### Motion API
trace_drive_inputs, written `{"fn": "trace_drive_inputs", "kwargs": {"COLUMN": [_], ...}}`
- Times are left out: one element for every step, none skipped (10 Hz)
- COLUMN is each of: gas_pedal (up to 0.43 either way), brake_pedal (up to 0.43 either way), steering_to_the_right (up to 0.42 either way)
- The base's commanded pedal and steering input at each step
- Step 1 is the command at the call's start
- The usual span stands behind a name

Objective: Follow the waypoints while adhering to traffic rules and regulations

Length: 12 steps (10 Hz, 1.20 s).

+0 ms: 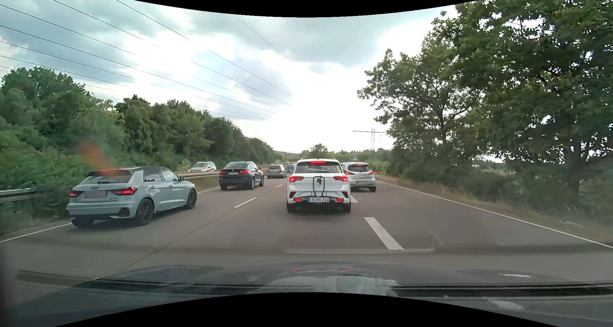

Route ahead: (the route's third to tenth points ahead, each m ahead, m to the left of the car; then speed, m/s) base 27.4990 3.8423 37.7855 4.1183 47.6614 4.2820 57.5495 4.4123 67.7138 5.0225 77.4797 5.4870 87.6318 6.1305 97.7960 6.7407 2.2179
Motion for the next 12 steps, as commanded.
{"fn": "trace_drive_inputs", "kwargs": {"gas_pedal": [0.000, 0.000, 0.000, 0.000, 0.000, 0.000, 0.000, 0.000, 0.000, 0.000, 0.000, 0.000], "brake_pedal": [0.043, 0.049, 0.055, 0.061, 0.067, 0.073, 0.073, 0.079, 0.085, 0.110, 0.116, 0.122], "steering_to_the_right": [-0.004, -0.004, -0.004, -0.004, -0.004, -0.004, -0.004, -0.004, -0.004, -0.004, -0.004, -0.004]}}
